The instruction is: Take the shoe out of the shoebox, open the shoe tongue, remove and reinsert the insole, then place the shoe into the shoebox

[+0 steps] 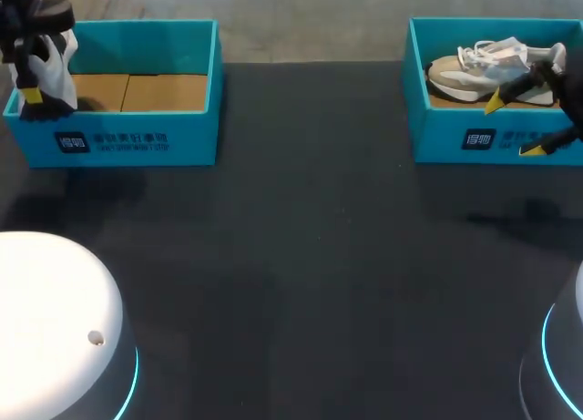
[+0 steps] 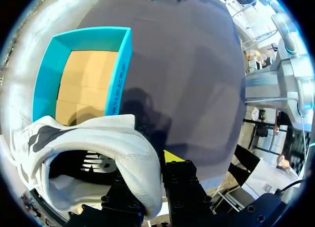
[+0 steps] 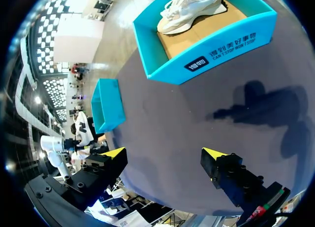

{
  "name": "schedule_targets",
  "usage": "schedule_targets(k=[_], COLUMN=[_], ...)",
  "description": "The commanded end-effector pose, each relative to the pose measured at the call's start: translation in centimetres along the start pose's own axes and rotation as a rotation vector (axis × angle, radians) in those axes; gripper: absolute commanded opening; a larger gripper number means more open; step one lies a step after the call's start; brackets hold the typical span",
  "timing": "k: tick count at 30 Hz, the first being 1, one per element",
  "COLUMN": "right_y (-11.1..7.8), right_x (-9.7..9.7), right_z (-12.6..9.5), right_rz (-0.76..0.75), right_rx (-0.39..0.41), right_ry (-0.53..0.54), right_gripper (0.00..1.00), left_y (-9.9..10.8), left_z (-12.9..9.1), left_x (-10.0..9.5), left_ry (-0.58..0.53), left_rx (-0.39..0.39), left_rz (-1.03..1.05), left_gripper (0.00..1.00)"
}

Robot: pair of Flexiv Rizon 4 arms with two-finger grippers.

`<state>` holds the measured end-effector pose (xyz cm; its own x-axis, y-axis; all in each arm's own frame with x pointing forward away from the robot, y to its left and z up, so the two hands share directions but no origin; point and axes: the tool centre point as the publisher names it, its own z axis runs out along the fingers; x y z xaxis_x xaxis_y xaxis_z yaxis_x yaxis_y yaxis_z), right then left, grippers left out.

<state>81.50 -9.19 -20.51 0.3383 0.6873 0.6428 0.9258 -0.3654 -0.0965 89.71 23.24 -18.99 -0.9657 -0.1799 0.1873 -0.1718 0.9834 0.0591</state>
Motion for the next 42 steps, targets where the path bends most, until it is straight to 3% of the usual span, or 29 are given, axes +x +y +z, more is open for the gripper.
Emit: schedule_targets(k=[1,14,26,33,42], right_y=[-0.1,-0.1,-0.1,-0.1,-0.1], right_x=[0.0,0.0,0.0,0.0,0.0], right_z=[0.1,0.1,0.1,0.1,0.1], right_rz=[0.001,0.001,0.001,0.001,0.001], right_rx=[-0.003,-0.003,-0.003,-0.003,-0.003], right_ry=[-0.002,-0.002,-0.002,-0.002,-0.002], right_gripper=[1.00,1.00,1.00,1.00,1.00], left_y=[0.0,0.5,3.0,2.8,4.2], left_z=[-0.2,-0.3,-1.2,-0.9,-1.3], left_x=[-0.1,-0.6,-6.8,-8.4,-10.4], left_ry=[0.002,0.013,0.009,0.013,-0.075], left_rx=[-0.001,0.000,-0.052,-0.093,-0.163], left_rz=[0.001,0.013,0.069,0.125,0.612], left_gripper=[0.00,0.00,0.00,0.00,0.00])
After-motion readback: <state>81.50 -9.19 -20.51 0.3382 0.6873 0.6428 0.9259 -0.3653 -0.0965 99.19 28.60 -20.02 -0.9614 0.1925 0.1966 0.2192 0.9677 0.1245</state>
